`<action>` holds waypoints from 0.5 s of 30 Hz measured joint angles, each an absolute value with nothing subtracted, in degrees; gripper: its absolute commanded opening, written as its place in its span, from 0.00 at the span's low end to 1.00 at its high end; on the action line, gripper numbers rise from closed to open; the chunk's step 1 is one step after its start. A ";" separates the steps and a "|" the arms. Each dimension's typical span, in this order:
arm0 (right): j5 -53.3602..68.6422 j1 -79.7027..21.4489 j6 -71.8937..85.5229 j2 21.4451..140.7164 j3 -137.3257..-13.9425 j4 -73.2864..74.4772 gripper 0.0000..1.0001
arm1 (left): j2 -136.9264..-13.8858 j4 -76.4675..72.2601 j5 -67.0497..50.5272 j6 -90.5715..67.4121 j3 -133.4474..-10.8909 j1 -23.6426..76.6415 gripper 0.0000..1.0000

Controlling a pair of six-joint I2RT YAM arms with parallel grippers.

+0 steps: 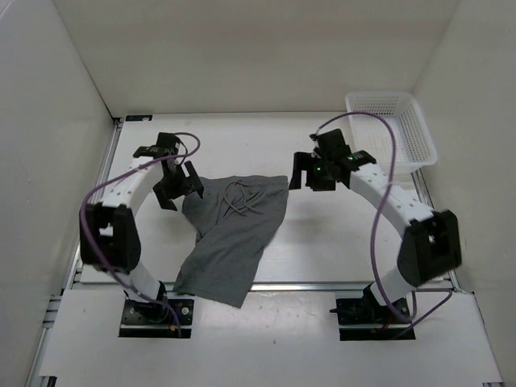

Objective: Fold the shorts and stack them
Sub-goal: Move the shorts to the center of the board, then flatten the shorts out

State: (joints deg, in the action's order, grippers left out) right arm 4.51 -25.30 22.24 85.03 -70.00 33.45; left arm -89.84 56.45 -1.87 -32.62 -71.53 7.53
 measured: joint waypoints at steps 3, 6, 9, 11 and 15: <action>7.49 -25.82 21.93 95.42 -75.79 32.69 0.96 | -99.46 55.22 -1.87 -32.27 -76.18 7.90 1.00; 9.76 -25.82 21.89 104.31 -80.88 32.56 0.96 | -106.83 54.35 -1.98 -31.44 -82.35 8.12 1.00; 10.92 -25.82 21.87 111.55 -86.08 32.64 0.91 | -112.60 53.15 -2.74 -30.44 -87.64 8.27 0.82; 11.18 -25.85 21.82 115.02 -88.82 32.69 0.81 | -115.48 52.49 -3.55 -30.13 -89.25 8.34 0.63; 12.67 -25.85 21.52 120.31 -92.53 32.32 0.46 | -118.34 52.56 -5.37 -29.34 -89.52 8.56 0.10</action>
State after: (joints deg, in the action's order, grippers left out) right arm 12.67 -25.85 21.52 120.31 -92.53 32.32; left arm -118.34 52.56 -5.37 -29.34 -89.52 8.56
